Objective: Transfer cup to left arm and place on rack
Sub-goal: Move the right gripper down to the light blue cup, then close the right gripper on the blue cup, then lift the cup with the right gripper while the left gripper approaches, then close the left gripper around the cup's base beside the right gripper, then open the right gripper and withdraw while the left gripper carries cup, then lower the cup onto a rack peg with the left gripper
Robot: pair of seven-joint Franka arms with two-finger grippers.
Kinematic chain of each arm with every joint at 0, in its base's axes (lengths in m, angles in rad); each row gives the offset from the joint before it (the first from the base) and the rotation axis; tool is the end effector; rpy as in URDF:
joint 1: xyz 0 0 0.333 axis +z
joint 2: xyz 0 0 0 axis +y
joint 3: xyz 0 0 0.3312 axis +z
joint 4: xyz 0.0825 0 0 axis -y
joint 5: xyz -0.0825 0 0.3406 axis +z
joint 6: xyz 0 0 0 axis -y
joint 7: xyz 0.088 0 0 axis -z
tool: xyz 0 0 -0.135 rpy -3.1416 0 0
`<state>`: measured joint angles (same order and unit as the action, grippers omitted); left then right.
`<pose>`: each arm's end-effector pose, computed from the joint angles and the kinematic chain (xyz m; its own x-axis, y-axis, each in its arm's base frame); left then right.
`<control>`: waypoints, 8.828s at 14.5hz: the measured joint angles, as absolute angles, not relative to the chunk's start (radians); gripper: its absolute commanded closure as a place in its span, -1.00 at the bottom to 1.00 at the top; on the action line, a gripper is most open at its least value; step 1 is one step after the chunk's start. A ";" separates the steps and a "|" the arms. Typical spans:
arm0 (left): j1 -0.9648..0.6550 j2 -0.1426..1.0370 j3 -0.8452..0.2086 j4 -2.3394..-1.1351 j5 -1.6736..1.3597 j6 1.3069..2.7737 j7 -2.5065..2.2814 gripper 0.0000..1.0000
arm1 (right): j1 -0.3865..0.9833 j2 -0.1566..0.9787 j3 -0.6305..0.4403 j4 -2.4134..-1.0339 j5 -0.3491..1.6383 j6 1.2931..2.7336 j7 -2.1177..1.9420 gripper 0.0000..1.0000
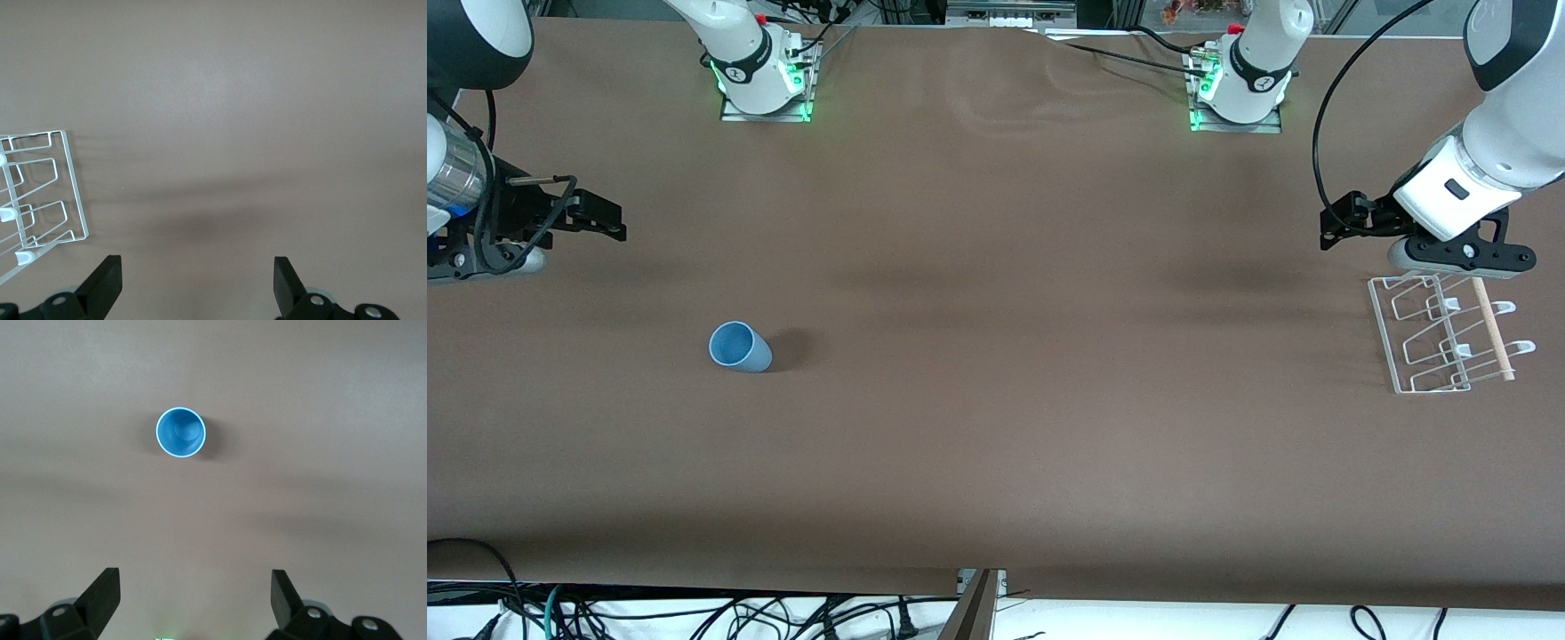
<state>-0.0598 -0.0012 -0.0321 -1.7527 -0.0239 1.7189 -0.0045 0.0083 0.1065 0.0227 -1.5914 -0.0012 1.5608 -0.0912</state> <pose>0.5131 -0.0502 0.5465 0.9960 -0.0837 -0.0327 -0.0830 -0.9963 0.0233 0.5340 0.0158 0.5465 0.9832 0.1218 -0.1360 0.1211 -0.9926 -0.0137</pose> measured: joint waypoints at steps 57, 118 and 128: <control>-0.137 0.399 -0.147 -1.516 -0.697 1.802 0.722 -1.00 | 0.326 0.611 0.273 -1.225 0.756 2.038 1.090 1.00; -0.084 0.420 -0.180 -1.564 0.778 1.089 0.745 0.98 | -0.146 0.011 0.282 -1.651 0.115 1.576 0.516 -0.99; 0.121 0.360 -0.175 -1.958 1.151 1.488 0.534 0.98 | -0.037 -0.013 0.087 -1.703 -0.126 1.601 0.172 -0.99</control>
